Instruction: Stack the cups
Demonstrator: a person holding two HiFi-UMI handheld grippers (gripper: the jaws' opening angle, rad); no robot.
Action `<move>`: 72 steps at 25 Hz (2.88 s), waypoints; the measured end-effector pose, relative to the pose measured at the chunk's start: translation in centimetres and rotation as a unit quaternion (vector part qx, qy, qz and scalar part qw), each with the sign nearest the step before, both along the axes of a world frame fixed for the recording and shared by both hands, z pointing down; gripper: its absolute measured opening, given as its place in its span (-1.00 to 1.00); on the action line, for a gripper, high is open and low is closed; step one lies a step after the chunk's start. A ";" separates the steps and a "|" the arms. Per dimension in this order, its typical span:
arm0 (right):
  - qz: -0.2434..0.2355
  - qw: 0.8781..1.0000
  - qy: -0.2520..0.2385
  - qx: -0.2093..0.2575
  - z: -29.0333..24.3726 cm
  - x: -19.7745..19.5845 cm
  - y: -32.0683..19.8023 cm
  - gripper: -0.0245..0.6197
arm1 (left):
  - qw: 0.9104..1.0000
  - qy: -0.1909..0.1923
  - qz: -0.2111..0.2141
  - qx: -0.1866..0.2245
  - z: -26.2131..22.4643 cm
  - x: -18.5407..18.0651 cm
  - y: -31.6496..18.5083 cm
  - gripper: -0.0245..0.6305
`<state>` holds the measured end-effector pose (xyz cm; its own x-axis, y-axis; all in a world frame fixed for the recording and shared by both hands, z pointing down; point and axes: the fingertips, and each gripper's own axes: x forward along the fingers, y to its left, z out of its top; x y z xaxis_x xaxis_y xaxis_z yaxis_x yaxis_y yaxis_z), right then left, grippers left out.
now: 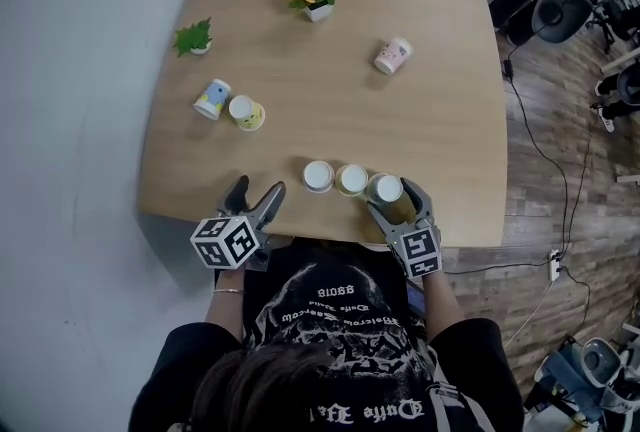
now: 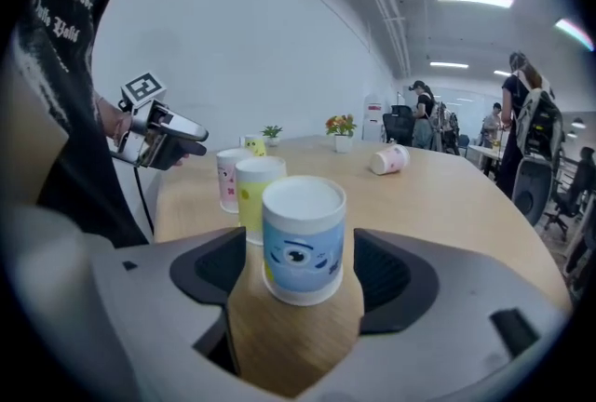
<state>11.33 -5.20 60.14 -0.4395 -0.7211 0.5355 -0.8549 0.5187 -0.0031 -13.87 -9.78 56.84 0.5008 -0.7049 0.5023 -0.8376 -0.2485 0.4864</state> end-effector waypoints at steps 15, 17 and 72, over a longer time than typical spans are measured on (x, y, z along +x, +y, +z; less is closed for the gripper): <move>-0.118 0.989 0.042 0.077 -12.3 2.4 -6.0 0.24 | 0.999 -0.019 0.002 0.029 -1.5 0.1 -4.6 0.32; -0.153 0.980 0.093 0.081 -12.6 2.7 -8.7 0.24 | 0.999 -0.029 0.002 0.034 -1.7 -0.1 -5.6 0.32; -0.422 0.813 0.402 0.013 -4.3 0.7 -26.6 -0.10 | 0.994 -0.072 -0.085 0.006 -1.1 -2.6 -4.5 0.32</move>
<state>12.04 -31.78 55.81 -0.2996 -0.3599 0.8836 0.0849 0.9124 0.4004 -16.50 -14.31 55.72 0.2976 -0.7793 0.5515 -0.9284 -0.1017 0.3573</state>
